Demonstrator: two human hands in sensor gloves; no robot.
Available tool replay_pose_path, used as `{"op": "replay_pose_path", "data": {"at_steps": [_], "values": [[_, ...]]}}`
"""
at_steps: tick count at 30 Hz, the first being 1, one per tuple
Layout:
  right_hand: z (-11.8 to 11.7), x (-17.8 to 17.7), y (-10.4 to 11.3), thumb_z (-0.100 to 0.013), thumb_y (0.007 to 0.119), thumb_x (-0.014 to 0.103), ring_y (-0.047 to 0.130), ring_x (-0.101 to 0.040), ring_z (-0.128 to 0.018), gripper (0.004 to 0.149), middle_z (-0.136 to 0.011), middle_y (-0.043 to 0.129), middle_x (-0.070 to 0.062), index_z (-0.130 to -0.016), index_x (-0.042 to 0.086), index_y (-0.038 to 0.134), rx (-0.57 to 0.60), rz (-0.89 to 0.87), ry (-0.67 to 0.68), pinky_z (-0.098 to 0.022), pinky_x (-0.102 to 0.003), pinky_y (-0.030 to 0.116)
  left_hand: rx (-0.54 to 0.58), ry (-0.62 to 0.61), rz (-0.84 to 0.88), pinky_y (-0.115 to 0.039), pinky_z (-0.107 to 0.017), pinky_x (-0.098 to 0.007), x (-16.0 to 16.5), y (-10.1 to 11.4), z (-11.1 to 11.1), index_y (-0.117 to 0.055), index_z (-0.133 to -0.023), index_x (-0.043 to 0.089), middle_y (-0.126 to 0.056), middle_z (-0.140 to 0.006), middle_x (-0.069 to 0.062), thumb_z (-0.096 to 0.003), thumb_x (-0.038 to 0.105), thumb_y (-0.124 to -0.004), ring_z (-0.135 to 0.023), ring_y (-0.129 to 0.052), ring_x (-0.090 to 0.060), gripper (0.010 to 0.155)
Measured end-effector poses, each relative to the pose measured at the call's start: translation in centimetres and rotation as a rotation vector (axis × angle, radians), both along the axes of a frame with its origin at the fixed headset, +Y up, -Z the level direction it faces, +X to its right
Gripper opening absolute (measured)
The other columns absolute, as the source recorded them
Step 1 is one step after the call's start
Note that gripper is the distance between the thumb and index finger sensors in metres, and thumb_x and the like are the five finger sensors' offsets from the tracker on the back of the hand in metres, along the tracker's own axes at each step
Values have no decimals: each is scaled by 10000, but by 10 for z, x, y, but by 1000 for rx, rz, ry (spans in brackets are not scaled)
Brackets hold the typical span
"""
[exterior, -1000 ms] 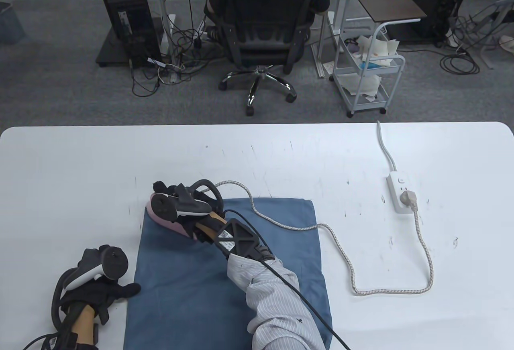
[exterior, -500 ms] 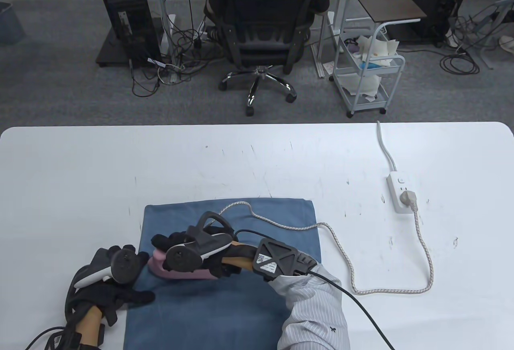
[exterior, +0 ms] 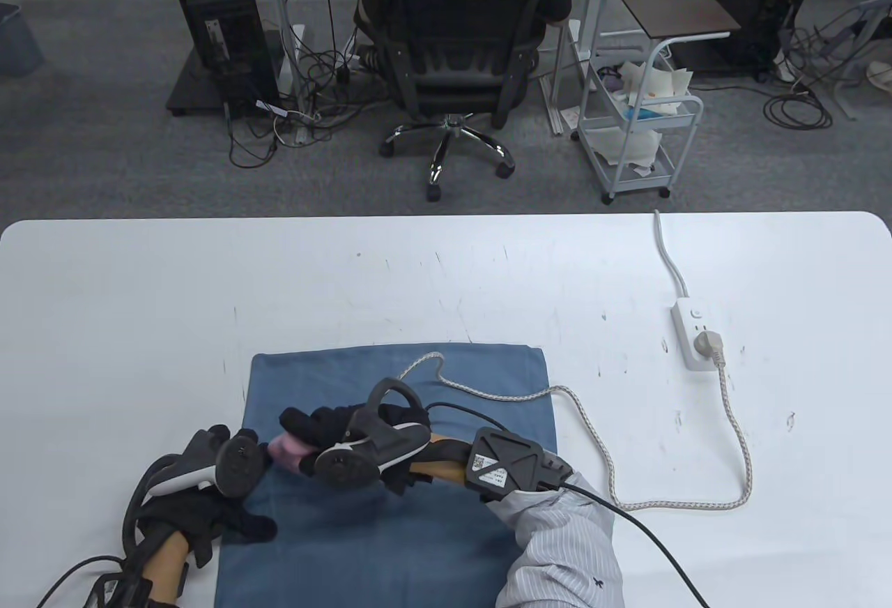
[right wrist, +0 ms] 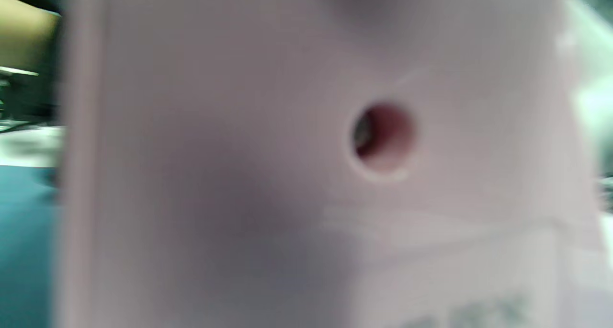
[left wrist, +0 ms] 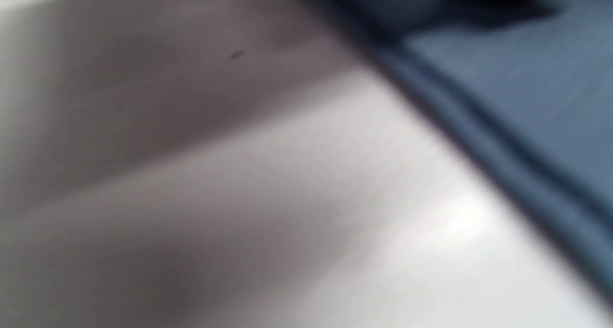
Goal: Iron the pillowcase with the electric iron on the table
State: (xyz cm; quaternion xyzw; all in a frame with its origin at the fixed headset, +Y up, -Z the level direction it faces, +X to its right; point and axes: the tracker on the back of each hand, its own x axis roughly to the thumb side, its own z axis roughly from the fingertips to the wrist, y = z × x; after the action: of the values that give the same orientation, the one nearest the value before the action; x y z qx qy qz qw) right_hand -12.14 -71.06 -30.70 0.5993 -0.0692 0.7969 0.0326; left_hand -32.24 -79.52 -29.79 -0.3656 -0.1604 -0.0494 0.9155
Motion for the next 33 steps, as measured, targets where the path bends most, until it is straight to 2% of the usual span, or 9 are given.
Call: {"op": "replay_pose_path", "data": {"at_steps": [2,5,8,15,19,21,24,25,33], "values": [[18,1,-3,-571,566,408,944,-124,-357,678,-720,876,-92,-1084,-26,475,-60,44,33,-291,-273,861,22,-6,27,-57,-650,-633,0,-1,0,69,-1076,178,140,-1102,-225,-349,718,-616,-932,104,-553,1135],[28,1,-13,-573,568,402,944,-129,-352,664,-714,879,-100,-1091,-1,468,-130,23,20,-286,-277,860,-13,12,41,-44,-650,-631,0,-3,0,91,-1063,174,172,-1081,-225,-365,708,-620,-926,121,-550,1130],[21,6,-19,-571,587,396,940,-139,-331,656,-691,885,-114,-1086,2,485,-174,-50,-80,-267,-285,854,-16,11,38,-44,-648,-632,0,-2,1,98,-1060,171,177,-1074,-231,-364,705,-625,-924,123,-550,1137],[-10,36,-19,-591,560,387,928,-140,-346,660,-703,865,-129,-1101,-17,445,-104,-16,-434,-276,-285,846,-2,13,26,-19,-635,-633,1,1,2,119,-1058,151,213,-1063,-230,-365,714,-589,-914,147,-548,1140],[-6,43,-19,-588,569,381,924,-146,-344,659,-701,858,-131,-1102,-8,433,-200,-29,-415,-276,-291,842,80,-61,239,49,-582,-629,25,13,6,102,-1067,164,179,-1085,-207,-350,728,-558,-922,168,-525,1126],[3,45,-19,-587,567,381,925,-145,-344,658,-699,859,-130,-1103,-5,429,-222,-23,-379,-276,-290,843,50,-102,205,38,-601,-625,37,11,6,73,-1084,148,148,-1112,-204,-349,725,-565,-954,143,-507,1131],[12,53,-19,-587,562,386,926,-139,-346,659,-700,860,-124,-1105,2,425,-184,-1,-375,-278,-286,846,-2,-150,6,-1,-630,-626,45,-3,5,94,-1071,116,153,-1097,-241,-358,722,-574,-980,87,-529,1150],[12,59,-19,-587,561,387,927,-137,-344,659,-697,862,-121,-1104,1,426,-165,-4,-396,-277,-284,846,-38,-167,-62,-21,-641,-633,45,-5,5,186,-1010,110,240,-1036,-253,-348,737,-539,-964,106,-534,1165],[-14,124,-19,-599,536,374,922,-140,-348,669,-698,854,-128,-1105,-43,400,-77,36,-738,-274,-287,845,-30,-135,16,-53,-660,-647,44,-5,5,162,-1024,68,210,-1034,-294,-363,715,-584,-956,98,-561,1188]]}}
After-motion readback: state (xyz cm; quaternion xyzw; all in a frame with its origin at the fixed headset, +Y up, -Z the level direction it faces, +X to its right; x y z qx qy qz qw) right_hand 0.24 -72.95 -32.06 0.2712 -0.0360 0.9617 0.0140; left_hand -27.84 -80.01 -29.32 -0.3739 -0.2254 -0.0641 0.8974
